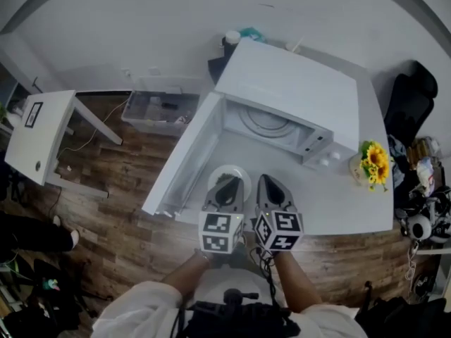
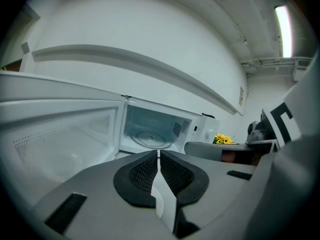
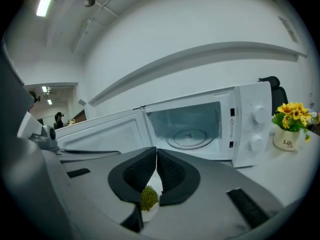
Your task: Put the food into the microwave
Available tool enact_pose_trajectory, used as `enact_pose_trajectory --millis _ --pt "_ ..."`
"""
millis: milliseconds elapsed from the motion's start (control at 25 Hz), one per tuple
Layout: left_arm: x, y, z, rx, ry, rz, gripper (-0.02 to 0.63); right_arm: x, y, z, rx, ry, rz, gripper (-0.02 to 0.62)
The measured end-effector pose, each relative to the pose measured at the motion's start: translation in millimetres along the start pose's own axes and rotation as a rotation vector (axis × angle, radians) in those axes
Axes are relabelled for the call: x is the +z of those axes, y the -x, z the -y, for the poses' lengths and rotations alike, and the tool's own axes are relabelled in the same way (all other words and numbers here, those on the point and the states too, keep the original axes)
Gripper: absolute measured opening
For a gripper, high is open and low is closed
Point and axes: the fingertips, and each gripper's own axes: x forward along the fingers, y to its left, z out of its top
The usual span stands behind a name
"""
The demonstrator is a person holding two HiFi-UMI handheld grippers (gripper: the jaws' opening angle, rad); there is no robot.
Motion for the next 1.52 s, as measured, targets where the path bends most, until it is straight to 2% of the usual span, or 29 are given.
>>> enact_pose_trajectory --millis 160,240,320,400,480,720,840,1120,1240,1320,1520 --pt "-18 -3 -10 0.062 0.032 -0.036 0.012 -17 -12 2 0.033 -0.022 -0.041 0.034" --pt "-28 -3 -18 0.101 0.049 -0.052 0.014 -27 -18 3 0.057 -0.037 -0.066 0.092" --pt "-39 -4 -25 0.113 0.082 -0.07 0.081 -37 -25 4 0.072 -0.045 -0.092 0.126" --pt "-52 -4 -33 0.115 0.118 -0.09 0.139 -48 -31 5 0.078 -0.05 -0.119 0.13" --pt "-63 -3 -44 0.143 0.139 -0.103 0.15 -61 -38 8 0.077 -0.059 -0.149 0.147" --pt "-100 2 -81 0.243 0.2 -0.153 0.152 -98 -53 26 0.039 -0.107 -0.232 0.147" --pt "-118 3 -97 0.27 0.228 -0.191 0.152 -111 -60 29 0.034 -0.123 -0.263 0.126" --pt "-131 -8 -112 0.274 0.312 -0.226 0.15 -131 -73 33 0.009 -0.129 -0.329 0.123" --pt "-133 -10 -115 0.283 0.312 -0.233 0.15 -135 -77 32 0.009 -0.132 -0.339 0.11" --pt "-137 -9 -118 0.294 0.31 -0.242 0.15 -139 -78 32 0.001 -0.129 -0.352 0.077" --pt "-148 -11 -120 0.295 0.337 -0.272 0.149 -147 -80 37 -0.017 -0.124 -0.38 0.075"
